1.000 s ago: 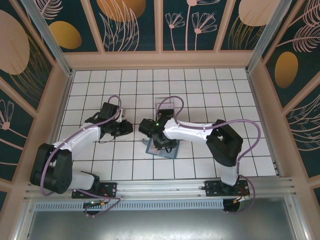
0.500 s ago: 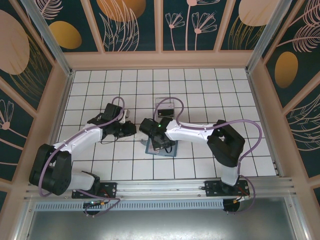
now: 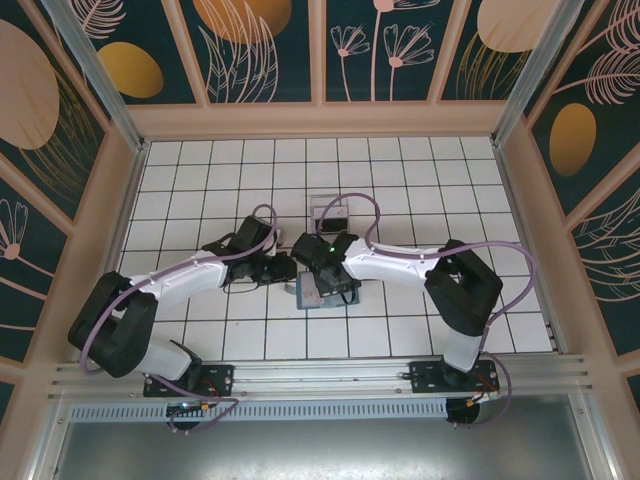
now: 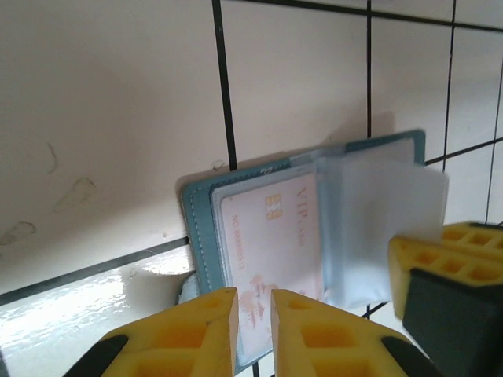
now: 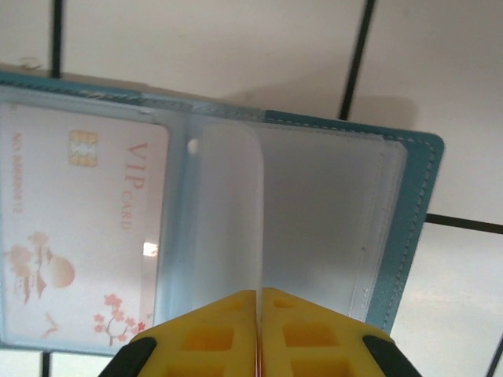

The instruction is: Take the credit cards out of the card holder

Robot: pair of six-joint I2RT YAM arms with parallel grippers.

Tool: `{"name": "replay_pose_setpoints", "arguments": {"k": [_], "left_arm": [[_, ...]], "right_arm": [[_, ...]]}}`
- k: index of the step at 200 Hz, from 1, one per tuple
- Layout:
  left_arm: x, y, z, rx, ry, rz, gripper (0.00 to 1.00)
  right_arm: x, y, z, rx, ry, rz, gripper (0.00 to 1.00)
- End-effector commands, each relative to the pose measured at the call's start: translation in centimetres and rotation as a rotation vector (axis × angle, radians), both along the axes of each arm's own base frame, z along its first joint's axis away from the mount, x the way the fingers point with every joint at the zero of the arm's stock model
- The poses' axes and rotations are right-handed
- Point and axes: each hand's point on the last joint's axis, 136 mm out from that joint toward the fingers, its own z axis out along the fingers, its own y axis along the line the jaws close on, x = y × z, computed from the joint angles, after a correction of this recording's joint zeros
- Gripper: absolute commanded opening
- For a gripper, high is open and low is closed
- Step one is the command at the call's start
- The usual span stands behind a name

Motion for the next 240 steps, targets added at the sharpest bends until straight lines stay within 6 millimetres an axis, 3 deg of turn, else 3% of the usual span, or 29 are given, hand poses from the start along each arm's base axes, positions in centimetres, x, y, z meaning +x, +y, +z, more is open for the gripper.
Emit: {"name": "replay_pose_setpoints", "arguments": {"k": [1, 70, 102, 157, 208, 240], "left_arm": [[0.2, -1.1, 0.3, -0.019, -0.001, 0.0, 0.19], [-0.3, -2.1, -0.2, -0.016, 0.022, -0.023, 0.2], [-0.3, -2.3, -0.2, -0.015, 0.026, -0.028, 0.2], [-0.3, -2.5, 0.2, -0.009, 0.016, -0.034, 0.19], [-0.2, -3.0, 1.3, -0.014, -0.001, -0.044, 0.19], [0.0, -3.2, 1.9, -0.018, -0.01, -0.05, 0.19]], "right_arm": [[0.2, -2.0, 0.1, -0.047, -0.029, -0.047, 0.11], [0.0, -4.4, -1.9, -0.176, -0.023, -0.084, 0.19], [0.0, -5.5, -2.4, -0.226, -0.034, -0.104, 0.38], [-0.2, -6.7, -2.4, -0.283, -0.043, -0.126, 0.51], [0.4, -6.4, 0.0, -0.258, -0.071, -0.157, 0.57], [0.7, -4.5, 1.8, -0.115, -0.07, -0.152, 0.58]]}}
